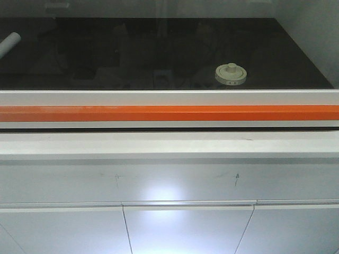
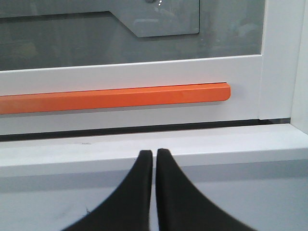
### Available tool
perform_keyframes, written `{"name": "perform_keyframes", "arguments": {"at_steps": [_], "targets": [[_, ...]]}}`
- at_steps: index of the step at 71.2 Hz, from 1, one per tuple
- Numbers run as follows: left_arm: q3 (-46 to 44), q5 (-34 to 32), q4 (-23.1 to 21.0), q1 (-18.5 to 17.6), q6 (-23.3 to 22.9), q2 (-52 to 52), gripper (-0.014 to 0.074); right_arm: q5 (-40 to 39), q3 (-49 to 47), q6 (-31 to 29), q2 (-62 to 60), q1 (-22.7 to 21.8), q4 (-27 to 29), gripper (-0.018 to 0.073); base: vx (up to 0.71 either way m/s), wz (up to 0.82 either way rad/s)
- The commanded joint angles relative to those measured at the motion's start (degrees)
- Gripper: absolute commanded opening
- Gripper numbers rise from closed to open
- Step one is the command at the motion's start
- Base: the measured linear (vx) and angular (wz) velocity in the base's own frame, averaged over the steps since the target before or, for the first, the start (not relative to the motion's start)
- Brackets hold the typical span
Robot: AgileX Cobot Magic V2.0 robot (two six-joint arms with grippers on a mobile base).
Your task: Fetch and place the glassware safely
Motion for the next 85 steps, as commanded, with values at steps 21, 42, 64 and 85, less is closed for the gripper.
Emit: {"name": "perform_keyframes", "arguments": {"at_steps": [21, 42, 64, 85], "targets": [[1.5, -3.8, -0.2, -0.4, -0.6, -0.7, -0.0007, -4.1, 1.2, -0.2, -0.7, -0.3, 0.0, -0.0003, 0.00, 0.00], [1.5, -3.8, -0.2, -0.4, -0.6, -0.7, -0.0007, -4.1, 1.2, -0.2, -0.7, -0.3, 0.0, -0.0003, 0.00, 0.00], [1.5, -3.8, -0.2, -0.4, -0.6, -0.7, -0.0007, -4.1, 1.2, -0.2, -0.7, -0.3, 0.0, -0.0003, 0.00, 0.00], [1.5, -4.0, -0.2, -0.4, -0.6, -0.7, -0.0007, -4.1, 1.1, -0.2, -0.7, -0.3, 0.0, -0.0003, 0.00, 0.00]]}}
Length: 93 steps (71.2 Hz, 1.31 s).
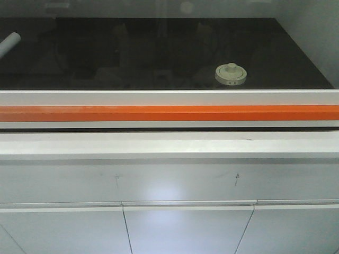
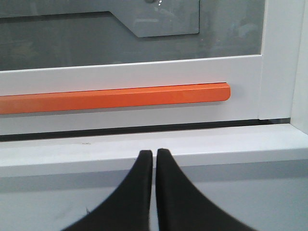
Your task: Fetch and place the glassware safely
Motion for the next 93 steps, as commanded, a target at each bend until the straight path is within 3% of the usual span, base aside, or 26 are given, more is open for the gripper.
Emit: {"name": "perform_keyframes", "arguments": {"at_steps": [1, 11, 21, 29, 33, 41, 55, 63, 73, 85, 93], "targets": [[1.5, -4.0, -0.2, -0.4, -0.6, -0.7, -0.0007, -4.1, 1.1, -0.2, -0.7, -0.3, 0.0, -0.0003, 0.00, 0.00], [1.5, -4.2, -0.2, -0.4, -0.6, -0.7, -0.0007, -4.5, 1.1, -0.2, -0.7, -0.3, 0.0, -0.0003, 0.00, 0.00], [1.2, -8.6, -0.3, -0.4, -2.3, -0.7, -0.0007, -7.1, 1.1, -0.2, -0.7, -0.3, 0.0, -0.0003, 0.00, 0.00], [1.0, -16.8, -0.2, -0.4, -2.3, -0.7, -0.0007, -13.7, 1.0, -0.2, -0.7, -0.3, 0.0, -0.0003, 0.00, 0.00], [1.0, -23.9, -0.2, -0.4, -2.3, -0.7, -0.0007, -18.0, 0.8, -0.2, -0.7, -0.3, 0.0, -0.0003, 0.00, 0.00], [-0.7, -32.9, -0.4, -0.4, -2.2, -0.6, -0.0007, -21.0, -2.4, -0.2, -0.7, -0.3, 0.0, -0.0003, 0.00, 0.00], [-13.3, -27.2, -0.2, -0.4, -1.6, 4.1, -0.0007, -15.5, -17.1, -0.1, 2.9, -0.3, 0.0, -0.0003, 0.00, 0.00], [-23.0, -24.6, -0.2, -0.4, -1.5, 11.3, -0.0007, -13.6, -26.6, -0.1, 9.0, -0.3, 0.0, -0.0003, 0.00, 0.00], [-34.4, -16.9, -0.2, -0.4, 0.3, 23.0, -0.0007, -10.4, -36.5, -0.1, 18.3, -0.3, 0.0, -0.0003, 0.00, 0.00], [-42.7, -14.8, -0.2, -0.4, 0.4, 35.3, -0.0007, -8.6, -41.4, -0.1, 29.6, -0.3, 0.0, -0.0003, 0.00, 0.00], [-43.7, -15.7, -0.2, -0.4, 0.9, 41.0, -0.0007, -8.2, -41.7, -0.1, 35.5, -0.3, 0.0, -0.0003, 0.00, 0.00]]}}
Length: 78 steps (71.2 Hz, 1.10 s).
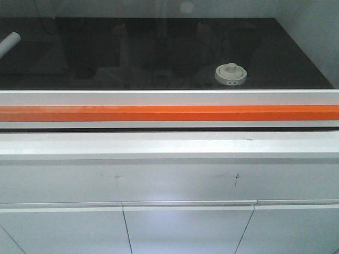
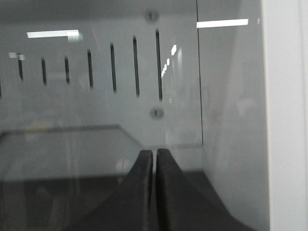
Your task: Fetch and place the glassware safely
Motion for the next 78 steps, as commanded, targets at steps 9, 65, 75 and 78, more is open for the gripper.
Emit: {"name": "perform_keyframes", "arguments": {"at_steps": [9, 65, 75, 78], "targets": [[-2.2, -3.6, -0.2, -0.4, 0.2, 8.7, -0.0007, -0.5, -2.0, -0.1, 9.1, -0.3, 0.0, -0.0003, 0.00, 0.00], [22.0, -32.9, 1.3, -0.4, 0.2, 16.7, -0.0007, -31.2, 24.7, 0.1, 16.9, -0.3, -7.2, 0.0000, 0.00, 0.00], [22.5, -36.2, 4.6, -0.4, 0.2, 21.9, -0.0007, -37.2, 24.7, 0.8, 24.0, -0.3, -8.8, -0.0001, 0.00, 0.00], [22.5, -37.9, 4.6, -0.4, 0.2, 23.6, -0.0007, -39.6, 24.7, 1.6, 26.3, -0.3, -8.8, -0.0001, 0.00, 0.00]]}}
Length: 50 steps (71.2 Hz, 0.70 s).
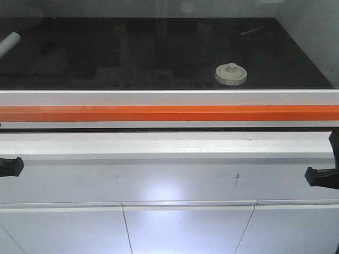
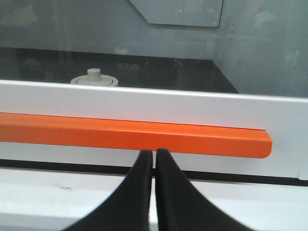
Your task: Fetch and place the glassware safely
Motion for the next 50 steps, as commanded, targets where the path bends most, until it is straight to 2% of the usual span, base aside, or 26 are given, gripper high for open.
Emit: {"name": "perform_keyframes", "arguments": {"at_steps": [1, 15, 29, 50], "targets": [[-1.1, -8.4, 0.6, -0.4, -0.1, 2.8, -0.0007, -10.1, -1.3, 1.1, 4.0, -0.3, -0.8, -0.0001, 0.00, 0.00], [-1.1, -18.4, 0.4, -0.4, -0.1, 11.2, -0.0007, -21.0, -1.3, 2.2, 14.5, -0.3, -2.2, -0.0001, 0.00, 0.00], [-1.1, -23.9, 0.4, -0.4, -0.1, 17.3, -0.0007, -29.8, -1.9, 1.9, 24.4, -0.3, -2.2, -0.0001, 0.00, 0.00], [-1.1, -27.9, 0.4, -0.4, -0.1, 20.1, -0.0007, -31.6, -6.9, 1.5, 32.6, -0.3, -2.4, -0.0001, 0.00, 0.00]]}}
